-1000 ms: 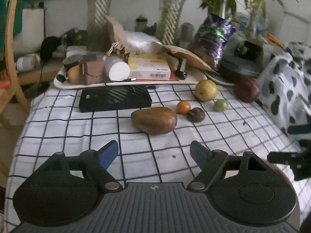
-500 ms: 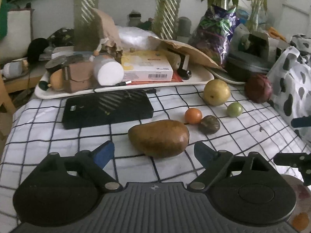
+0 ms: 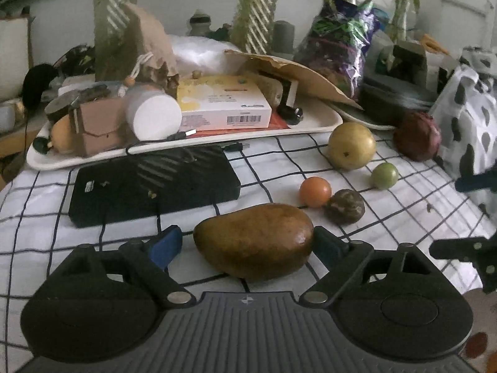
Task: Organize fruits
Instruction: 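Grasp the brown mango with the left tool while the right tool grasps a green lime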
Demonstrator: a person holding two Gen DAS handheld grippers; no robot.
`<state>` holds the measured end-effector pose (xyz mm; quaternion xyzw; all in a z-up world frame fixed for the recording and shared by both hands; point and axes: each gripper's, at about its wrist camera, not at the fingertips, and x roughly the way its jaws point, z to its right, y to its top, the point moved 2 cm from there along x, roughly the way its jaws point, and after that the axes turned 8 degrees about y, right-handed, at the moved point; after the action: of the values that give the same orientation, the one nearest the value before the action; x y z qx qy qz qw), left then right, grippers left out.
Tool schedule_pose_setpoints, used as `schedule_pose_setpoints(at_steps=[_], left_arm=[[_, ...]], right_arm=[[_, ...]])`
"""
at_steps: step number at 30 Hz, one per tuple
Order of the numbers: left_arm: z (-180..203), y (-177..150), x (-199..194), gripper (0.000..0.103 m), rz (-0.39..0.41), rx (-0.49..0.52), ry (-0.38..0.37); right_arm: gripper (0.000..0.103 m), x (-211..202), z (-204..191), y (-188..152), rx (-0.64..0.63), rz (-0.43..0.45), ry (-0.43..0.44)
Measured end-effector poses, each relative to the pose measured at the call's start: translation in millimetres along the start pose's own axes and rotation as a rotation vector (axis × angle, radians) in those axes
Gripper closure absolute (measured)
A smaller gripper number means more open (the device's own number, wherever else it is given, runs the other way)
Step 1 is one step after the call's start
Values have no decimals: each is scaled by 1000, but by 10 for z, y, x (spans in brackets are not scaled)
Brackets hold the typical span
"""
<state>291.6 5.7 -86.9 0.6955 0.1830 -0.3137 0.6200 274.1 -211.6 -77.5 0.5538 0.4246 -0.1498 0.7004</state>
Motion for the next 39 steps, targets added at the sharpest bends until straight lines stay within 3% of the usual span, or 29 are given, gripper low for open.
schedule_pose_setpoints(at_steps=[4,6,16,18,22,24,29,35,38,39], left_arm=[[29,11,30,15,4,27,10],[37,15,18,25,8,25,-3],[16,74,-79,27,29,22,-4],[6,99,-106,27,39,19,2],[-25,138,-146,27,50,1,4],[-43,155,-159,27,50,-7,2],[-55,170,-181,27,52,-10,-5],[-52,179,-192,27,52,-9,-18],[-51,177,-200,27,53,-10,-30],[-51,174,-200,27,52,-6,-32]], right_arm=[[0,82,-9,24,-20,-1,5],[0,123,-1,36,-25,0,2],[1,278,159,147,18,79,22],[12,312,219,175,59,89,25],[19,358,300,243,154,110,58],[28,380,305,272,188,110,64],[39,473,223,321,187,94,57],[43,547,188,339,192,92,43],[60,559,193,363,203,105,33],[62,561,198,370,208,109,25]])
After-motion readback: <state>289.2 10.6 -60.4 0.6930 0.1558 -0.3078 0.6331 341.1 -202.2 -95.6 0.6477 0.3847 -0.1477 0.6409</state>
